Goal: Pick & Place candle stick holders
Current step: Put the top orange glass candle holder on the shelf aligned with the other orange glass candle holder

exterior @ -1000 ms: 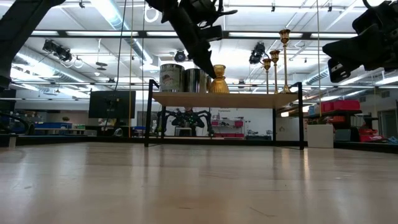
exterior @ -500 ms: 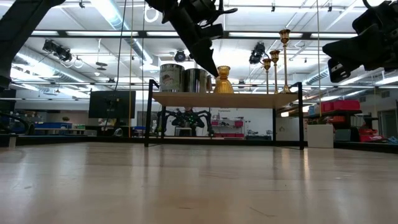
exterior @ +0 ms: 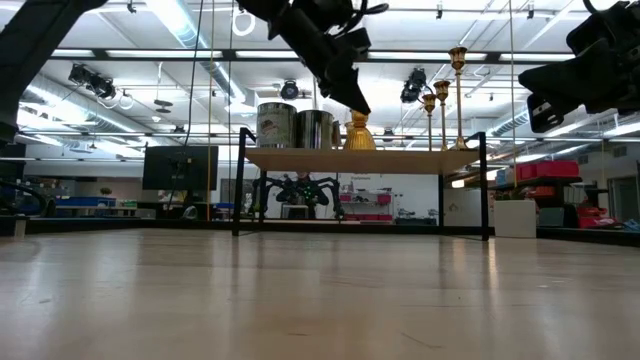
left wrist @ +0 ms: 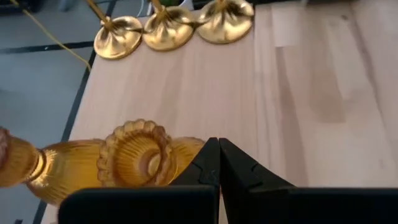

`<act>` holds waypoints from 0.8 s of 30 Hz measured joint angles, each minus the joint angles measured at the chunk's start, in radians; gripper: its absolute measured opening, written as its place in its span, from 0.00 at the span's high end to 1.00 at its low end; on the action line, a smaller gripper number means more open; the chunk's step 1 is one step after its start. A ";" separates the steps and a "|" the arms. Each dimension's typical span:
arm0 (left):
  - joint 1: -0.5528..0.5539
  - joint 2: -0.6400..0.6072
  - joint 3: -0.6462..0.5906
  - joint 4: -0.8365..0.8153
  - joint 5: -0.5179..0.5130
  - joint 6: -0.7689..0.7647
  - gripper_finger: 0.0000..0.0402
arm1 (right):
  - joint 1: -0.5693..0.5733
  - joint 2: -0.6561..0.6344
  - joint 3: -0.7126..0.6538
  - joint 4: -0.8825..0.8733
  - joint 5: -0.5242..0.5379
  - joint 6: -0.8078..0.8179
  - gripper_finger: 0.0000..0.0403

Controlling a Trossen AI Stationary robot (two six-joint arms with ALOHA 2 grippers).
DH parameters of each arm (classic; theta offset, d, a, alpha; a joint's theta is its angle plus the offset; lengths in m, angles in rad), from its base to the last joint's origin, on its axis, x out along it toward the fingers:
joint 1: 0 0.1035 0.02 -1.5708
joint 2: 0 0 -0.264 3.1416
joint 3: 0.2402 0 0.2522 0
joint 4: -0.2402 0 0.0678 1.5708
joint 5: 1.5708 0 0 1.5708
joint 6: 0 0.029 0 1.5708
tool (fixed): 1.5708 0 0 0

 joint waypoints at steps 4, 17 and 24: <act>-0.001 0.015 0.000 0.020 -0.045 -0.001 0.99 | 0.000 0.000 0.000 0.000 0.000 0.000 0.95; 0.001 0.030 0.000 0.033 -0.167 0.031 0.99 | 0.000 0.000 0.000 0.000 0.000 0.000 0.95; 0.008 0.030 0.000 0.041 -0.250 0.038 0.99 | 0.000 0.000 0.000 0.000 0.000 0.000 0.95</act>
